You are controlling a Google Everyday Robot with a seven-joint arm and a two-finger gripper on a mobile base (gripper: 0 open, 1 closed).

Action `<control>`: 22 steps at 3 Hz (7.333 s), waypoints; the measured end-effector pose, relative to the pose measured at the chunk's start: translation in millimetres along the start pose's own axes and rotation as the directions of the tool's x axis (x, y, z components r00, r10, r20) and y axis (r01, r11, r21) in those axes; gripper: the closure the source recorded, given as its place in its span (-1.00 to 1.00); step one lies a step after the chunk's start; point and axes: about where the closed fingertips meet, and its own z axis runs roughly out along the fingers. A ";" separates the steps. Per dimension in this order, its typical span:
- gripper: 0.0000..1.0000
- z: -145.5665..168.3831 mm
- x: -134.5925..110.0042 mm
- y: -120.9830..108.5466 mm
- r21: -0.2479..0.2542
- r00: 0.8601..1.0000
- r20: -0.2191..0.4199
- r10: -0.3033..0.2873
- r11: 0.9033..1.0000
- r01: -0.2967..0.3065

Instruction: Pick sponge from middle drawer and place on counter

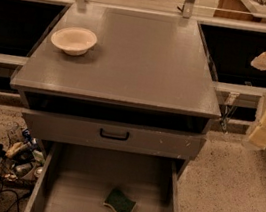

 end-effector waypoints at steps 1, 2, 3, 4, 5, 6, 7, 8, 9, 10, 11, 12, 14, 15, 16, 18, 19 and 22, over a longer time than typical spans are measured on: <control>-1.00 9.2 2.7 1.9 -0.006 1.000 0.019 -0.001 1.000 0.001; -1.00 20.5 6.7 4.0 -0.027 0.999 0.034 0.007 1.000 -0.006; -1.00 41.5 9.1 9.9 -0.077 0.999 0.054 -0.007 0.997 0.011; -1.00 57.8 8.2 14.0 -0.118 0.998 0.061 -0.030 0.992 0.037; -1.00 57.9 8.2 14.0 -0.118 0.998 0.061 -0.030 0.992 0.037; -1.00 77.6 14.5 18.6 -0.103 0.998 0.067 0.004 0.995 0.003; -1.00 101.5 24.3 24.8 -0.101 0.996 0.080 0.043 0.994 -0.035; -1.00 128.2 31.5 37.1 -0.120 0.994 0.102 0.034 0.993 -0.021; -1.00 128.2 31.5 37.1 -0.120 0.994 0.102 0.034 0.993 -0.021; -1.00 135.4 27.9 44.4 -0.170 0.971 0.239 0.014 0.985 0.028; -1.00 139.1 26.1 49.6 -0.205 0.940 0.340 0.001 0.976 0.073; -1.00 139.3 24.0 50.2 -0.205 0.937 0.350 -0.005 0.975 0.082; -1.00 175.6 29.1 65.2 -0.181 0.984 0.178 -0.016 0.982 0.048; -1.00 175.6 29.1 65.2 -0.181 0.984 0.178 -0.015 0.982 0.048; -1.00 187.8 28.3 65.9 -0.168 0.982 0.187 0.010 0.986 0.022; -1.00 230.5 30.8 73.1 -0.211 0.979 0.197 0.056 0.977 -0.013; -1.00 250.0 32.5 77.8 -0.250 0.977 0.202 0.062 0.968 -0.010; -1.00 281.7 30.8 89.2 -0.267 0.984 0.164 0.066 0.963 -0.020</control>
Offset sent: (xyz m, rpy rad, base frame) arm 0.0020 -0.0058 -0.0412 0.0661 0.0563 0.0109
